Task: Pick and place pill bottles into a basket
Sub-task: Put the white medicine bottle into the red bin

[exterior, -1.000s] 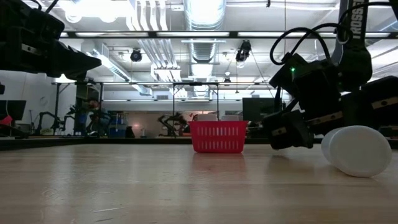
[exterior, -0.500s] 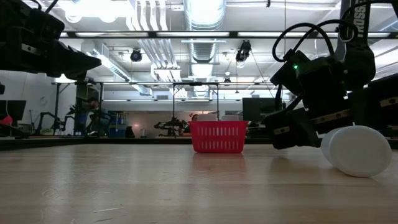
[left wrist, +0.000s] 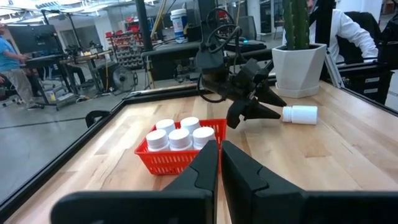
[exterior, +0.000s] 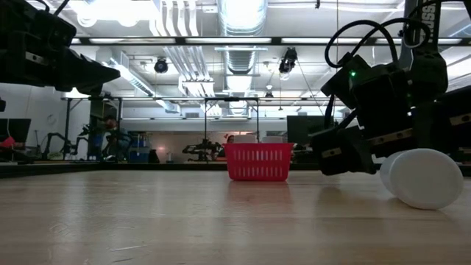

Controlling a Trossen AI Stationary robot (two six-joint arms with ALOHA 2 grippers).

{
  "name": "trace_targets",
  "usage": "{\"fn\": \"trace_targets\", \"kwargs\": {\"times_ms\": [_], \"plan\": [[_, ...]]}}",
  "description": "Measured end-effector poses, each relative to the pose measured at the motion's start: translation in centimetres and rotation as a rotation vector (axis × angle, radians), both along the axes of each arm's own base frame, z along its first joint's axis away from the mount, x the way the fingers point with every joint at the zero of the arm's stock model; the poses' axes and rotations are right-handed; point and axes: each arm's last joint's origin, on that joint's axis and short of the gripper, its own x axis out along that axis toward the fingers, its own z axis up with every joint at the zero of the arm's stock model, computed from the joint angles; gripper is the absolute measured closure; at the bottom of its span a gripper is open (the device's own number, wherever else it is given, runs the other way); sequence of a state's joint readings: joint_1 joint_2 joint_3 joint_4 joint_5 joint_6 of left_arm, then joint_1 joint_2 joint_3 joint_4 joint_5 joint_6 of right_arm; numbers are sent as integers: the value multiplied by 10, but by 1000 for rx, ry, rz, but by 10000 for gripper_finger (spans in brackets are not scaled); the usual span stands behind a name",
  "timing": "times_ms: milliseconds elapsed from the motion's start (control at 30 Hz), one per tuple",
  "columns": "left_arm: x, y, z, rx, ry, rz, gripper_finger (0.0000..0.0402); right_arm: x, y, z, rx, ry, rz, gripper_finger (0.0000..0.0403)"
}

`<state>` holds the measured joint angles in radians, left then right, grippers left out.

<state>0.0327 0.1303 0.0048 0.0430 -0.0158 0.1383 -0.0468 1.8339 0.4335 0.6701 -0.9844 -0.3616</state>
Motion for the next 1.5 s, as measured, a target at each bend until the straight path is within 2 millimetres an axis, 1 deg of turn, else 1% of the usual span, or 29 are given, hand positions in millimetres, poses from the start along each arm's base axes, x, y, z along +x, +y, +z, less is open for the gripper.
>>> {"fn": "trace_targets", "kwargs": {"times_ms": [333,967,1300,1400,1500], "plan": [[0,0,0,0,-1,0,400,0,2,0,5,12,2,211],[0,0,0,0,0,0,400,0,4,-1,-8,19,-9,211],[0,0,0,0,-2,0,400,0,10,-2,-36,20,-17,212],[0,0,0,0,-1,0,400,0,10,-2,-37,21,-19,223],[0,0,0,0,-1,0,400,-1,10,-2,-40,18,-16,249]]}}
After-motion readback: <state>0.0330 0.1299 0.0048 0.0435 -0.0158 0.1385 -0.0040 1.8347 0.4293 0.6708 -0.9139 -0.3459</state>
